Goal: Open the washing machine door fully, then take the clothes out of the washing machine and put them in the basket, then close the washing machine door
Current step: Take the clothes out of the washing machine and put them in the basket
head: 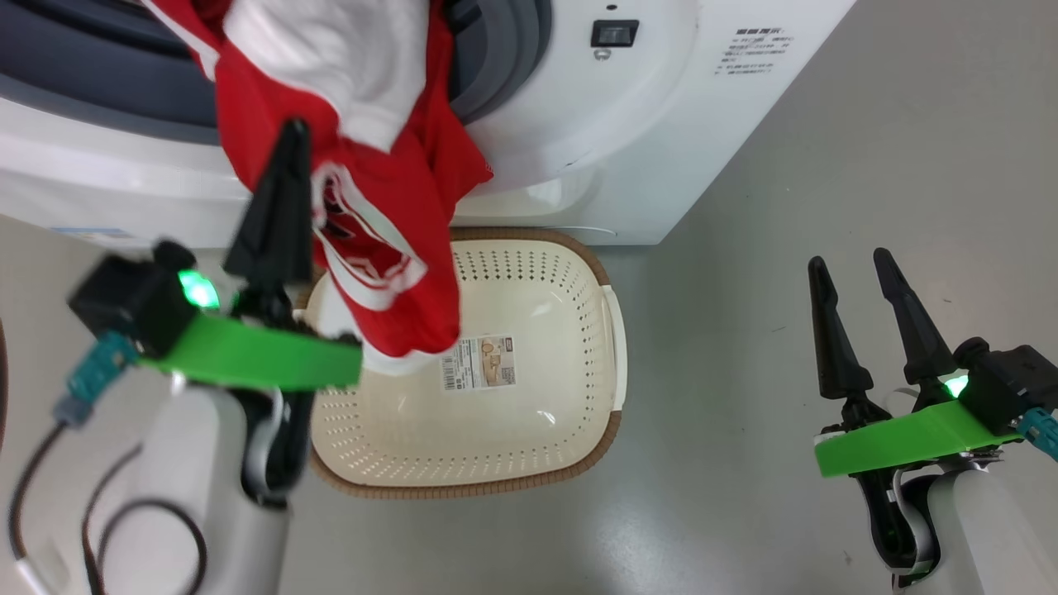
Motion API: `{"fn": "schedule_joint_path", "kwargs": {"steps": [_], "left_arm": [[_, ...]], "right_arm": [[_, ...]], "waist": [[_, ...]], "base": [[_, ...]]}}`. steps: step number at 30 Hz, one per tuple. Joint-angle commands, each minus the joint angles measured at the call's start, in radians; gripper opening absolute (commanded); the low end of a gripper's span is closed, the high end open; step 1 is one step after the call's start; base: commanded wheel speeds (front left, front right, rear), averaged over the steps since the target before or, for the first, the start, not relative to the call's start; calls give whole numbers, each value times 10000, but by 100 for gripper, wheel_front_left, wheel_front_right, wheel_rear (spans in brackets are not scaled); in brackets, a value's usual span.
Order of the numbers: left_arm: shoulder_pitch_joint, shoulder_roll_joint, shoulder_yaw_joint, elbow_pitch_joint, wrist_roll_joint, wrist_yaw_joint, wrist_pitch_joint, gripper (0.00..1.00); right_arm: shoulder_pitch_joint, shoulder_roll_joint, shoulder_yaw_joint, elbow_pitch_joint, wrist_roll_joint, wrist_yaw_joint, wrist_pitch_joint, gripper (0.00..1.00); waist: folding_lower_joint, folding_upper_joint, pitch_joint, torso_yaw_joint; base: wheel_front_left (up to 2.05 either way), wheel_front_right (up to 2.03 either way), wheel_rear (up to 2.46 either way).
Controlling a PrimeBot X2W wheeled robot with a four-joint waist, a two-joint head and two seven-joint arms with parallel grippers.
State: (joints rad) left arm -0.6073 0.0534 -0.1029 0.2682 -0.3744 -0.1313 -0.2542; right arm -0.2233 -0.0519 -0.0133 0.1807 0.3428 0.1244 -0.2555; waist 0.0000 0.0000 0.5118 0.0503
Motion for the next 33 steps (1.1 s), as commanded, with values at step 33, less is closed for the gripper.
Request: {"fn": "schedule_joint_path", "kwargs": {"steps": [33], "left_arm": [[1254, 271, -2730, 4839, -1631, 6, -76, 0]], "right_arm": [[7, 17, 200, -254, -56, 63, -63, 100]], "waist": [[0, 0, 544, -114]], "base": [[0, 0, 0]]}}
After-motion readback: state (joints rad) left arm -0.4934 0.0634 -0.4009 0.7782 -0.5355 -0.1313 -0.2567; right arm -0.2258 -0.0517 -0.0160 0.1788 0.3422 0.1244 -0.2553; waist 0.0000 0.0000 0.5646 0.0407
